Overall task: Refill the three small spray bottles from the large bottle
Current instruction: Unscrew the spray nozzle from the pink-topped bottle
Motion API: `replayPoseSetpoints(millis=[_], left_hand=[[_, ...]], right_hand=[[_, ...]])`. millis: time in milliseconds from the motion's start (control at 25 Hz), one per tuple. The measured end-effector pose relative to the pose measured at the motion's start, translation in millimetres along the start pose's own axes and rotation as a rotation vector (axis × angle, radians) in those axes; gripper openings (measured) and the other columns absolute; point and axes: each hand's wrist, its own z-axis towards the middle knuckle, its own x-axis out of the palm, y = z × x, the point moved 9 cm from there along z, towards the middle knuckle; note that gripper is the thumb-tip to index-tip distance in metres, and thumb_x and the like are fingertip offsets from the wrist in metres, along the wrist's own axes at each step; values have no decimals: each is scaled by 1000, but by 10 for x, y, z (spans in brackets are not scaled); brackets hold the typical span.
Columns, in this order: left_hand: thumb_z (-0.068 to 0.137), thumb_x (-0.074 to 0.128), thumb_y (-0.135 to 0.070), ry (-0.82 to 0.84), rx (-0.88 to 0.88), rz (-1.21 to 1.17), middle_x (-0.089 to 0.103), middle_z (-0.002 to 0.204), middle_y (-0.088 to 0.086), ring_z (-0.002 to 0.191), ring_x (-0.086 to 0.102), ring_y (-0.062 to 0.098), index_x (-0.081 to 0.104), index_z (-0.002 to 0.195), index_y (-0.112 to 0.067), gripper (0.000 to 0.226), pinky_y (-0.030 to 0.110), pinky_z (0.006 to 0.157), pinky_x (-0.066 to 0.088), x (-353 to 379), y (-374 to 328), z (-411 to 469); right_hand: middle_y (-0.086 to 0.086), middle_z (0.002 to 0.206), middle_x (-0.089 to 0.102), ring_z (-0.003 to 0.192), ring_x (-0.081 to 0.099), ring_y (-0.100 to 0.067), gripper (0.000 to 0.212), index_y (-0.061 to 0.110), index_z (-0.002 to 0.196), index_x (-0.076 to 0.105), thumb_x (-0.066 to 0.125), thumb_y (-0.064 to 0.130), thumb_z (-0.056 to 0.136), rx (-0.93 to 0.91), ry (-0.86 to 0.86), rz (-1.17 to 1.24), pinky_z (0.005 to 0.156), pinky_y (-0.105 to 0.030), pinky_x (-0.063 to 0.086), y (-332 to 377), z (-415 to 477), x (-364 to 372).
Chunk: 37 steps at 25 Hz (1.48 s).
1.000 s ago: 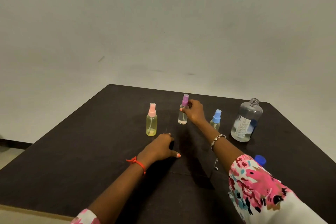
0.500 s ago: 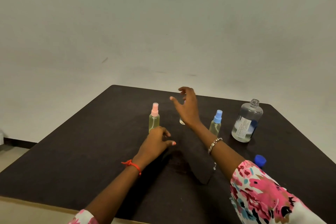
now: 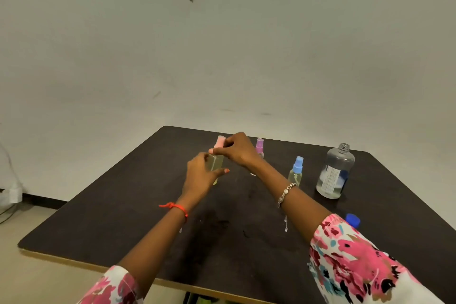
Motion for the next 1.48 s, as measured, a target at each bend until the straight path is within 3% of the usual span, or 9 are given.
replayPoseSetpoints(millis=[160,320,400,520,760,1040,1160,1280,1480], left_hand=[[73,75,-21,-71,99,-53,56,78,10,75,55,22,60,82,0,28,25,58,41,-86,-395,-93],[76,72,-18,11,122,-118,53,71,7,65,49,16,54,75,-4,23,17,53,39,-5,-644,-188],[77,72,-18,64,127,-160,56,74,10,67,53,17,57,79,-2,22,17,57,43,37,-736,-237],[77,71,-16,182,108,-292,65,95,22,91,63,33,63,94,2,25,38,81,53,98,-795,-262],[84,60,-5,547,77,-489,67,99,3,99,63,19,63,99,-12,17,28,88,49,294,-970,-418],[82,65,-21,420,130,-253,62,118,10,110,57,23,55,119,-5,41,36,96,46,388,-971,-303],[83,64,-16,452,132,-262,64,110,10,103,60,21,59,112,-5,32,26,83,50,429,-970,-346],[83,64,-13,465,118,-283,64,110,10,100,61,19,58,113,-4,32,21,79,49,437,-937,-367],[82,66,-15,450,134,-222,64,112,13,105,61,23,58,115,-3,36,35,91,48,470,-912,-362]], right_hand=[[-10,62,56,56,47,-12,32,-6,76,68,75,25,74,-100,20,-20,54,-21,36,283,-162,-309],[-18,64,50,62,43,-24,36,-12,75,64,75,23,74,-190,27,-25,59,-31,35,396,-297,-547],[-28,70,56,64,48,-30,37,-12,77,63,75,23,73,-222,42,-13,65,-36,40,410,-338,-642],[-32,93,65,87,61,-44,27,-7,89,67,72,16,76,-246,109,-12,83,-45,50,439,-423,-775],[-8,102,64,95,62,-16,31,3,113,58,57,-6,83,-260,412,148,83,-22,52,534,-656,-865],[-11,64,61,46,52,-5,38,-8,83,67,70,29,79,-176,132,-337,48,-12,42,537,-556,-1140],[-4,73,66,58,58,-2,19,-2,91,69,71,12,77,-273,233,-372,56,-13,45,604,-652,-1085],[-2,90,66,82,60,-9,25,4,98,68,70,-1,73,-349,313,-406,77,-23,48,644,-726,-1037],[2,57,61,40,54,1,23,6,79,67,66,28,82,-229,175,-459,56,-18,44,542,-679,-1062]])
